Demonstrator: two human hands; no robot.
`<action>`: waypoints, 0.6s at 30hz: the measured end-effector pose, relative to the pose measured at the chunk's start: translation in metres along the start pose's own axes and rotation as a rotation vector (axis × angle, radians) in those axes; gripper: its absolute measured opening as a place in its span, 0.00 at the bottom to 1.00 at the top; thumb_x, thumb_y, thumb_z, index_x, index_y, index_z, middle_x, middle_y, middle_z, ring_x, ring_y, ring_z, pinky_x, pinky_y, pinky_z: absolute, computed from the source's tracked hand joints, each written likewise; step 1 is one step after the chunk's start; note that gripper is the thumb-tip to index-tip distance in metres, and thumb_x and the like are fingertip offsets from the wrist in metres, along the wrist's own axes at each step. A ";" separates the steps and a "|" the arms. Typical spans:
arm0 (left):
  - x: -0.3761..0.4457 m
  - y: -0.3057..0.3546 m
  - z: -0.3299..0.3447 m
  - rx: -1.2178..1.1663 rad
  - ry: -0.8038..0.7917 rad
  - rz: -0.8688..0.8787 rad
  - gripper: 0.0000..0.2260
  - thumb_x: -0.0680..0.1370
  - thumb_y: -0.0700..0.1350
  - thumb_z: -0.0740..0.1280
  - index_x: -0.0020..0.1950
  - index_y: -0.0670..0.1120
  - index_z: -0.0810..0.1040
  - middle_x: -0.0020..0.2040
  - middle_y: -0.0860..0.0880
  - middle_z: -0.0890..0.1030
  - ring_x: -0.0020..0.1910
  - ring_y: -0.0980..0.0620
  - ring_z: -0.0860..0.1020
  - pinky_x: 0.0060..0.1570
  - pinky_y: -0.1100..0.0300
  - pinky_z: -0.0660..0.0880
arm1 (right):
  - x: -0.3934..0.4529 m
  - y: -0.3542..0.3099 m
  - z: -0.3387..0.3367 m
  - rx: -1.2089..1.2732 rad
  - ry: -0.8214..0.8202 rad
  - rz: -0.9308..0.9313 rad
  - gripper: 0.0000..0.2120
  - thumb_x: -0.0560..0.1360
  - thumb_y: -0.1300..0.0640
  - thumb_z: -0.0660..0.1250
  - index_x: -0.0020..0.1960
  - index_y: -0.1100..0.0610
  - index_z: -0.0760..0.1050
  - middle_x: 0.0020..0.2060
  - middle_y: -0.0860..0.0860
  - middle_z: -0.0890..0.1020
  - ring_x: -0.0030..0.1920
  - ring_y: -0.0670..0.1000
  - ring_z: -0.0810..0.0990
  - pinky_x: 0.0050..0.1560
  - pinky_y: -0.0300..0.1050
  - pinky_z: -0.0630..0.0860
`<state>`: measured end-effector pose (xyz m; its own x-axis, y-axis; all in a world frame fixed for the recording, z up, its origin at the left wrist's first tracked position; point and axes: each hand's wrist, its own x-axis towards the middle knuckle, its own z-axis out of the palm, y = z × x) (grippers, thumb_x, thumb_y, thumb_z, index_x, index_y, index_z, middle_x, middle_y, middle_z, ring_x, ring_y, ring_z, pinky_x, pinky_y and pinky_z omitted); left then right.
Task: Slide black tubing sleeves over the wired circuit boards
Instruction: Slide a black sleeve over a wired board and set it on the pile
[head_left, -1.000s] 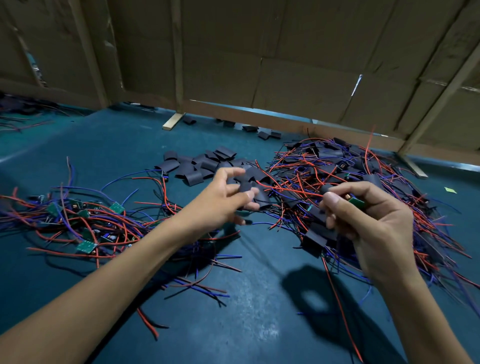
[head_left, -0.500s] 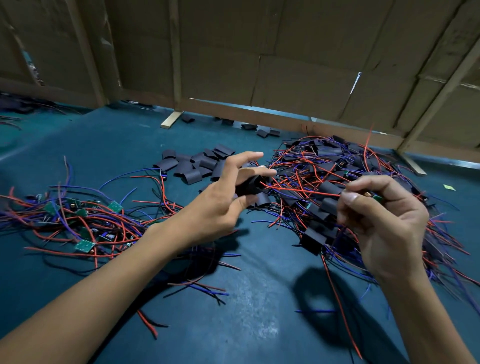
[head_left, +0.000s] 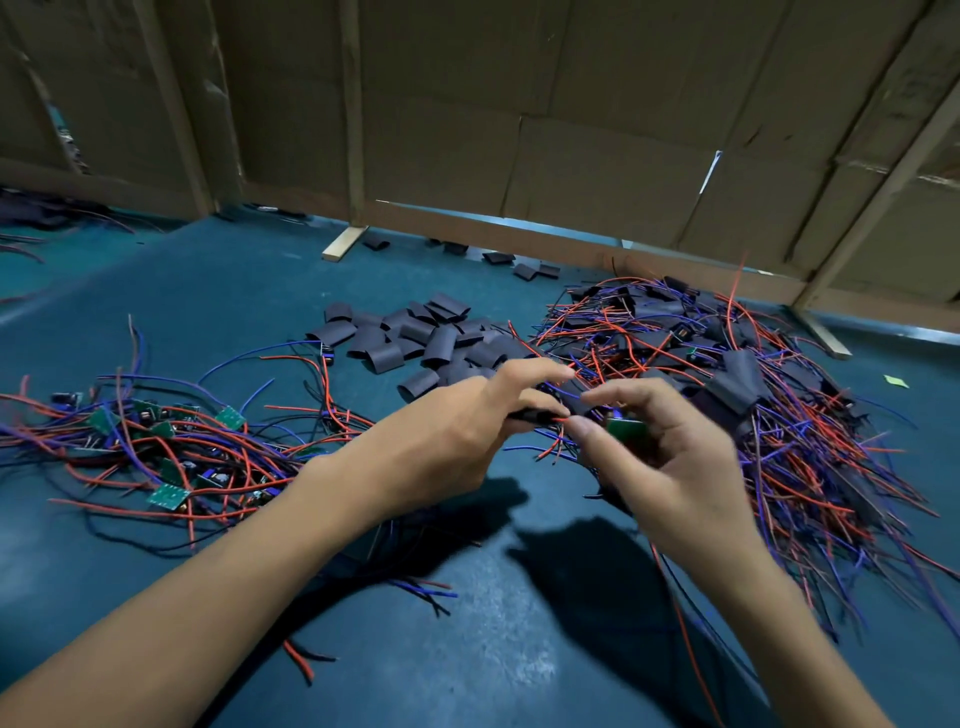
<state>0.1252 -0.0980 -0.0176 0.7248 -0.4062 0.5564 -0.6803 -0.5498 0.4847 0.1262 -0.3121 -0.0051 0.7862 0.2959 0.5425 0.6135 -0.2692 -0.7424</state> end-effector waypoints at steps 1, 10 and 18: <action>0.000 0.001 0.001 -0.016 -0.002 0.003 0.30 0.79 0.29 0.61 0.73 0.56 0.59 0.63 0.55 0.80 0.60 0.61 0.77 0.59 0.72 0.72 | -0.001 0.001 0.003 -0.100 -0.013 -0.003 0.10 0.76 0.47 0.72 0.55 0.49 0.77 0.29 0.42 0.78 0.27 0.42 0.72 0.30 0.32 0.67; 0.000 -0.005 -0.002 -0.007 0.045 0.054 0.27 0.80 0.34 0.66 0.75 0.51 0.60 0.68 0.46 0.77 0.68 0.59 0.74 0.67 0.67 0.69 | -0.001 0.005 -0.002 -0.014 -0.148 0.078 0.08 0.79 0.45 0.62 0.55 0.45 0.76 0.38 0.41 0.78 0.37 0.43 0.74 0.40 0.39 0.69; 0.000 -0.009 0.005 -0.008 0.028 0.083 0.31 0.80 0.35 0.65 0.77 0.54 0.58 0.69 0.51 0.73 0.68 0.55 0.73 0.67 0.67 0.69 | 0.000 0.010 0.004 -0.039 0.055 -0.126 0.12 0.75 0.59 0.74 0.58 0.57 0.84 0.45 0.46 0.84 0.42 0.47 0.82 0.45 0.38 0.74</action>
<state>0.1323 -0.0970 -0.0255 0.6627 -0.4297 0.6133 -0.7388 -0.5094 0.4413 0.1322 -0.3109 -0.0145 0.7053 0.2791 0.6517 0.7089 -0.2685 -0.6522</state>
